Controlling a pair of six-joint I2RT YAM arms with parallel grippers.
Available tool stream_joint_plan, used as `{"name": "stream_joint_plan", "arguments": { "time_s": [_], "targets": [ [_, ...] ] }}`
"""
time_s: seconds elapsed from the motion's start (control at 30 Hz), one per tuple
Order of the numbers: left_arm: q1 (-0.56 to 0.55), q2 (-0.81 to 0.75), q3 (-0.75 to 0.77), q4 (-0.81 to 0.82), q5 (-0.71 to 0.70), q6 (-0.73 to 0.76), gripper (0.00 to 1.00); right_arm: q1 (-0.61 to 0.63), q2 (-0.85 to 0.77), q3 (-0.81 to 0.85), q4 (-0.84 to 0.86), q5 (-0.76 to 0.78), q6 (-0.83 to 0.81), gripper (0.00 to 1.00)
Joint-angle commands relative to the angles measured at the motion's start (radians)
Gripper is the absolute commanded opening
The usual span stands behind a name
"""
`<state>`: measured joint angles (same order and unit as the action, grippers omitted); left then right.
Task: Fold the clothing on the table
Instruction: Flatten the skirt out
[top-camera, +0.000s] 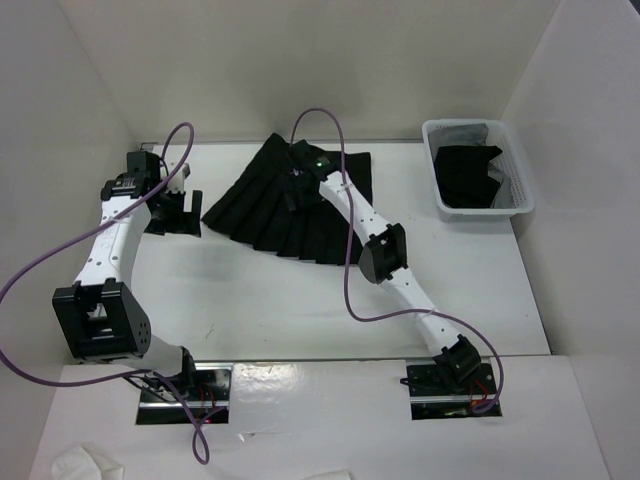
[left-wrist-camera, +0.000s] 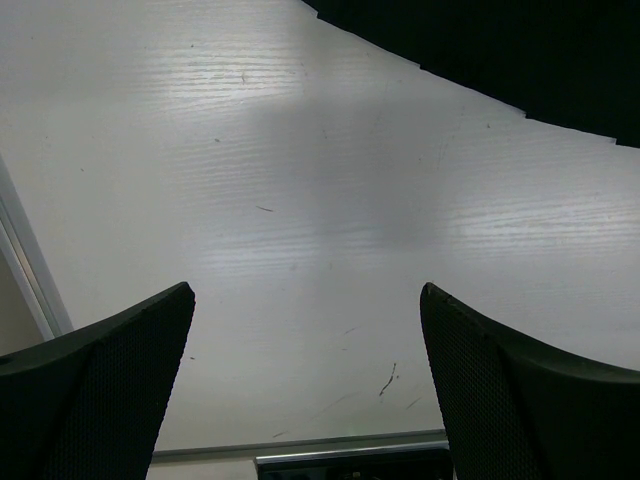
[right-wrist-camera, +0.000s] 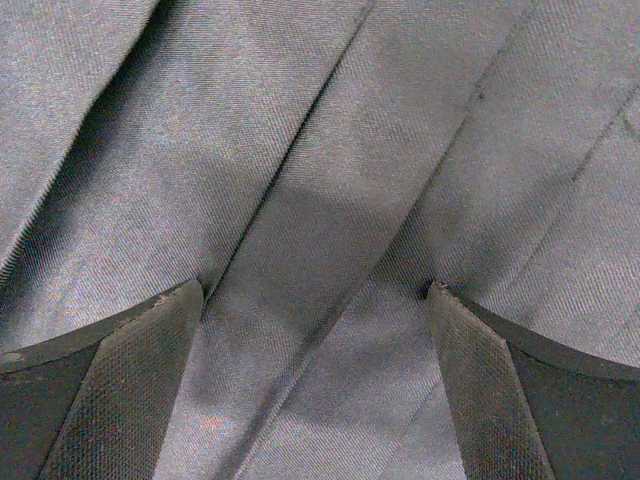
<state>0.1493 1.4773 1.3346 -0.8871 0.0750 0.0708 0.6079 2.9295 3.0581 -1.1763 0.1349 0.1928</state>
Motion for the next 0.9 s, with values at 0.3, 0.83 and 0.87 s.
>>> {"name": "stream_joint_plan", "arguments": {
  "time_s": [0.3,0.83,0.87],
  "targets": [
    [0.006,-0.061,0.005,-0.026,0.017,-0.017,0.99,0.127,-0.213,-0.379,-0.12,-0.146,-0.131,0.96],
    [0.006,0.003,0.141,-0.044,0.141,0.003,0.99,0.161,-0.728,-0.888,0.164,-0.005,-0.185,0.96],
    [0.006,0.023,0.188,-0.044,0.158,0.003,0.99,0.132,-0.748,-0.871,0.164,-0.004,-0.199,0.96]
  ]
}}
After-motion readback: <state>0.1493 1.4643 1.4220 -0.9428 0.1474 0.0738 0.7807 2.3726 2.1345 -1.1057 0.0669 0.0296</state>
